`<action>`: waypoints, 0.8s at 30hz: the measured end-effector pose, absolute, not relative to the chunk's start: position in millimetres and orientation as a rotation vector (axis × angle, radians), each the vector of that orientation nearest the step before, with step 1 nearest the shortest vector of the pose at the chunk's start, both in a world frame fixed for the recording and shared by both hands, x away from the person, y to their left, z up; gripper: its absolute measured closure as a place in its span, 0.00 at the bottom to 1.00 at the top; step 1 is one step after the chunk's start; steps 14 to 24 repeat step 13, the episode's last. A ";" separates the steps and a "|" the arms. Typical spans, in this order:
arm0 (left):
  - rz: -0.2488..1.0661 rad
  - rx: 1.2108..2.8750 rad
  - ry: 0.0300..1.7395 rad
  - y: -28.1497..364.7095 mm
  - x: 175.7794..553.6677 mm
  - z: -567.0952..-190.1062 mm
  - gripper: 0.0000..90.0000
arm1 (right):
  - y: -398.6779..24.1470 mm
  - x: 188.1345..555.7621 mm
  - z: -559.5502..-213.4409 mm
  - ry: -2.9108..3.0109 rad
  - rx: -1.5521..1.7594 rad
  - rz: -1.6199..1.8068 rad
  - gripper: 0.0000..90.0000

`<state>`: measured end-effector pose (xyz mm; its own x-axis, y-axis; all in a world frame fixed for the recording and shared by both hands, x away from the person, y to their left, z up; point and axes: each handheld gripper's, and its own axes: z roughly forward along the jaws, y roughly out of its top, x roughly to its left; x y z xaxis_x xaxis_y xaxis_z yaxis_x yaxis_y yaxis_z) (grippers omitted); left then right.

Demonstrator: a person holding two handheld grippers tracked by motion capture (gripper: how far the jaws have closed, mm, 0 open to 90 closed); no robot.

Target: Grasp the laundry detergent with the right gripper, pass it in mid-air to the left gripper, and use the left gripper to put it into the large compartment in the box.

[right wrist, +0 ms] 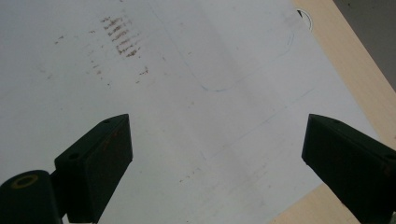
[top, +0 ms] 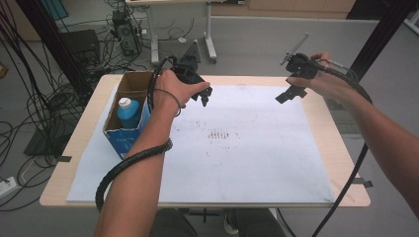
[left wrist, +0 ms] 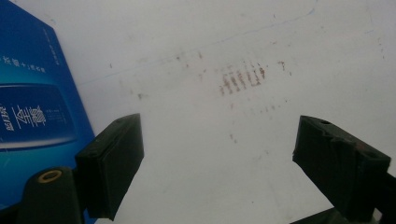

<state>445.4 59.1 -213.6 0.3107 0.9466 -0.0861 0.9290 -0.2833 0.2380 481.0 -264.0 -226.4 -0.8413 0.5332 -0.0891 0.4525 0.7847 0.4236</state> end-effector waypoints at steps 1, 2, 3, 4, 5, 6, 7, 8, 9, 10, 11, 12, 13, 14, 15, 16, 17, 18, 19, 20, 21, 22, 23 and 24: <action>0.104 2.333 1.709 59.2 445.3 -213.7 0.18 | -264.2 481.1 -226.6 2.772 0.776 0.580 0.10; 0.102 2.336 1.708 59.6 445.3 -213.6 0.18 | -264.4 481.0 -226.7 2.771 0.776 0.581 0.10; 0.103 2.334 1.709 59.7 445.1 -213.7 0.18 | -264.8 481.1 -226.9 2.771 0.777 0.584 0.10; 0.104 2.333 1.710 59.8 444.7 -213.9 0.18 | -265.2 481.1 -227.1 2.771 0.780 0.584 0.10; 0.104 2.333 1.711 60.1 444.6 -213.8 0.18 | -265.5 481.0 -227.2 2.772 0.780 0.583 0.10; 0.103 2.329 1.713 60.2 444.5 -214.0 0.18 | -265.8 480.9 -227.3 2.771 0.780 0.585 0.10; 0.101 2.328 1.713 60.2 444.3 -214.3 0.18 | -266.0 480.7 -227.3 2.771 0.781 0.585 0.10; 0.101 2.332 1.712 60.3 444.1 -214.2 0.18 | -266.2 480.6 -227.4 2.771 0.781 0.585 0.10; 0.103 2.334 1.713 60.3 443.9 -214.2 0.18 | -266.4 480.5 -227.1 2.771 0.780 0.584 0.10; 0.102 2.331 1.713 60.0 443.8 -214.3 0.18 | -266.5 480.4 -227.0 2.771 0.780 0.585 0.10; 0.101 2.328 1.714 59.6 443.6 -214.3 0.18 | -266.7 480.3 -226.8 2.770 0.781 0.586 0.10; 0.104 2.333 1.711 59.4 443.5 -214.3 0.18 | -266.9 480.3 -226.4 2.770 0.781 0.587 0.10; 0.103 2.333 1.711 59.4 443.5 -214.2 0.18 | -267.2 480.4 -225.9 2.771 0.781 0.588 0.10; 0.103 2.333 1.711 59.4 443.5 -214.2 0.18 | -267.2 480.4 -225.9 2.771 0.781 0.588 0.10; 0.103 2.333 1.711 59.4 443.5 -214.2 0.18 | -267.2 480.4 -225.9 2.771 0.781 0.588 0.10; 0.103 2.333 1.711 59.4 443.5 -214.2 0.18 | -267.2 480.4 -225.9 2.771 0.781 0.588 0.10; 0.103 2.333 1.711 59.4 443.5 -214.2 0.18 | -267.2 480.4 -225.9 2.771 0.781 0.588 0.10; 0.103 2.333 1.711 59.4 443.5 -214.2 0.18 | -267.2 480.4 -225.9 2.771 0.781 0.588 0.10; 0.103 2.333 1.711 59.4 443.5 -214.2 0.18 | -267.2 480.4 -225.9 2.771 0.781 0.588 0.10; 0.103 2.333 1.711 59.4 443.5 -214.2 0.18 | -267.2 480.4 -225.9 2.771 0.781 0.588 0.10; 0.103 2.333 1.711 59.4 443.5 -214.2 0.18 | -267.2 480.4 -225.9 2.771 0.781 0.588 0.10; 0.103 2.333 1.711 59.4 443.5 -214.2 0.18 | -267.2 480.4 -225.9 2.771 0.781 0.588 0.10; 0.103 2.333 1.711 59.4 443.5 -214.2 0.18 | -267.2 480.4 -225.9 2.771 0.781 0.588 0.10; 0.103 2.333 1.711 59.4 443.5 -214.2 0.18 | -267.2 480.4 -225.9 2.771 0.781 0.588 0.10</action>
